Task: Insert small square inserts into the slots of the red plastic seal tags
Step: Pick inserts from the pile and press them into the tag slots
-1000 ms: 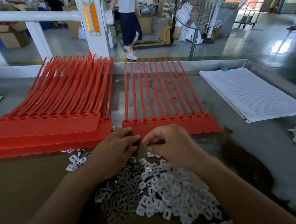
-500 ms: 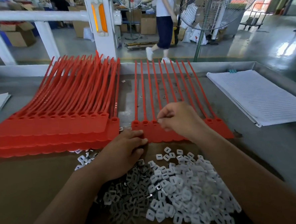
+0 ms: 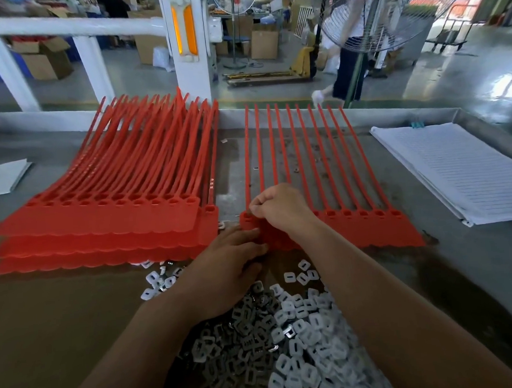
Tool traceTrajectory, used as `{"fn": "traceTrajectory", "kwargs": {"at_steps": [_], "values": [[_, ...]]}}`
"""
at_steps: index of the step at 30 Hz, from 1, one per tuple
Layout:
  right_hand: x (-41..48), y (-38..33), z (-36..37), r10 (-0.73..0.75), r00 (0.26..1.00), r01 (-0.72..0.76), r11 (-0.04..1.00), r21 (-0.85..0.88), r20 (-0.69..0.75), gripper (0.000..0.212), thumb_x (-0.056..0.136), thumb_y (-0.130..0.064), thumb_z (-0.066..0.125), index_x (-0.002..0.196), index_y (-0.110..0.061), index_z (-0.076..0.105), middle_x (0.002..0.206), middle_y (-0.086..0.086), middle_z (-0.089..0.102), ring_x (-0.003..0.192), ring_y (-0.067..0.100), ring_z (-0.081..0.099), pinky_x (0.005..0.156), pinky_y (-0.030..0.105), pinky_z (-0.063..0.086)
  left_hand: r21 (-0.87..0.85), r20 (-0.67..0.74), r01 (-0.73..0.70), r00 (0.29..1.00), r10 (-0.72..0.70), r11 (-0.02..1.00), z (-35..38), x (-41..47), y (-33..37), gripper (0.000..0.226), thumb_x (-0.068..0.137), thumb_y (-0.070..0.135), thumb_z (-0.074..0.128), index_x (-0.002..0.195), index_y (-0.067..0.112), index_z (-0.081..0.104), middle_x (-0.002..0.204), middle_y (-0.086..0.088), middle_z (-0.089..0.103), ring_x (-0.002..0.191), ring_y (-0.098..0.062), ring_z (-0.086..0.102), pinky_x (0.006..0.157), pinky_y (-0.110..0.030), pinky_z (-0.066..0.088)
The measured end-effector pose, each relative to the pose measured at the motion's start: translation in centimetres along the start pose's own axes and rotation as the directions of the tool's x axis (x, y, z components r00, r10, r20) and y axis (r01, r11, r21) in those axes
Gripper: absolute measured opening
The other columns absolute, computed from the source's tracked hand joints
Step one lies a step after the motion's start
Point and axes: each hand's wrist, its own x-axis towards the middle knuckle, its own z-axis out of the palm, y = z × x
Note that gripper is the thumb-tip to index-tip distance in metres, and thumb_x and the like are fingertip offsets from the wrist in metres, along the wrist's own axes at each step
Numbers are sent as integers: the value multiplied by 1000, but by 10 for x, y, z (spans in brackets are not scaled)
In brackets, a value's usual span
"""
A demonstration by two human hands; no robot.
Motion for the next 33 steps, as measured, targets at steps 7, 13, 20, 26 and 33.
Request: {"fn": "traceTrajectory", "kwargs": {"at_steps": [7, 13, 20, 26, 33], "values": [[0, -1, 5, -32, 999, 32, 990, -139, 3, 21, 89, -20, 55, 94, -6, 70, 101, 6, 66, 88, 16, 60, 58, 19, 39, 17, 1, -16, 1000, 16, 1000, 1, 1, -1, 39, 92, 23, 47, 131, 21, 48, 147, 2, 30, 138, -10, 14, 114, -28, 14], [3, 1, 9, -2, 1000, -1, 989, -149, -17, 18, 86, -21, 58, 88, -7, 69, 96, 4, 66, 85, 15, 60, 63, 21, 41, 9, -46, -61, 997, 61, 998, 1, -1, -1, 39, 92, 22, 48, 131, 21, 49, 145, 4, 33, 135, -6, 16, 105, -12, 6], [6, 0, 16, 41, 996, -50, 992, -115, -83, 13, 81, -19, 59, 88, -11, 68, 92, 2, 65, 82, 15, 60, 61, 25, 45, 7, -49, -97, 994, 98, 995, 0, -1, -1, 38, 91, 19, 49, 129, 21, 51, 140, 6, 39, 131, -5, 21, 95, 2, -1], [5, 0, 14, 31, 996, -41, 993, -111, -86, 13, 80, -21, 62, 86, -11, 68, 90, 2, 67, 74, 12, 58, 56, 22, 44, 13, -35, -90, 995, 91, 996, 0, -1, -2, 39, 91, 19, 49, 129, 21, 50, 141, 6, 38, 130, -4, 18, 91, 7, -6], [-1, -1, -2, 60, 995, -62, 998, 24, 75, 21, 85, -13, 57, 101, -5, 68, 111, 14, 65, 106, 28, 58, 84, 31, 47, -7, -18, -28, 999, 28, 1000, 2, -2, -4, 39, 93, 24, 47, 132, 26, 46, 147, 8, 29, 135, -4, 11, 99, -1, -6]]}}
